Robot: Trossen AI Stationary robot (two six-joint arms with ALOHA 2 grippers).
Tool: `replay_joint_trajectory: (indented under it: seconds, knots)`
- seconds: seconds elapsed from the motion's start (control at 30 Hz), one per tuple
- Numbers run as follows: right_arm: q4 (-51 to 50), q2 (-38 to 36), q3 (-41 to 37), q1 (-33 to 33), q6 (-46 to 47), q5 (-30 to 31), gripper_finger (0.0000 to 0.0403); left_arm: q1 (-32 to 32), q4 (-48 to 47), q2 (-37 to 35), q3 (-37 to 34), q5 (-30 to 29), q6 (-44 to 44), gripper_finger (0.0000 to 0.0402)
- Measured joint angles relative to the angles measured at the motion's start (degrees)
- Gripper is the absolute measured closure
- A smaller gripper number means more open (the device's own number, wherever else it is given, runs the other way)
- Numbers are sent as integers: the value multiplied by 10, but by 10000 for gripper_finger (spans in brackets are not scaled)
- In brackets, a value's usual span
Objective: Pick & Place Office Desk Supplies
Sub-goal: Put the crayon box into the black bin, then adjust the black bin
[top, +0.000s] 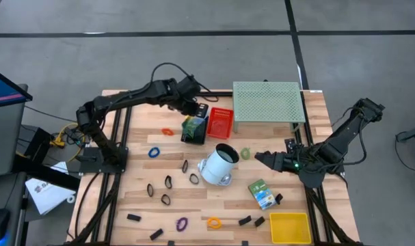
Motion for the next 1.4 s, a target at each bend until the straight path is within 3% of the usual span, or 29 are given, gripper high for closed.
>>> replay_joint_trajectory:
  seconds: [0.73,0.87,1.2,1.4]
  knots:
    - [-28,0,0,11,30,-19,172,-11,82,0,-100,-35,-101,398]
    - [-28,0,0,11,34,-25,172,-9,101,0,-100,-67,-103,375]
    - [-25,0,0,11,35,-28,172,-5,120,-12,-100,-64,-70,277]
    - [-23,0,0,11,35,-28,172,-8,119,-30,-100,-8,-67,267]
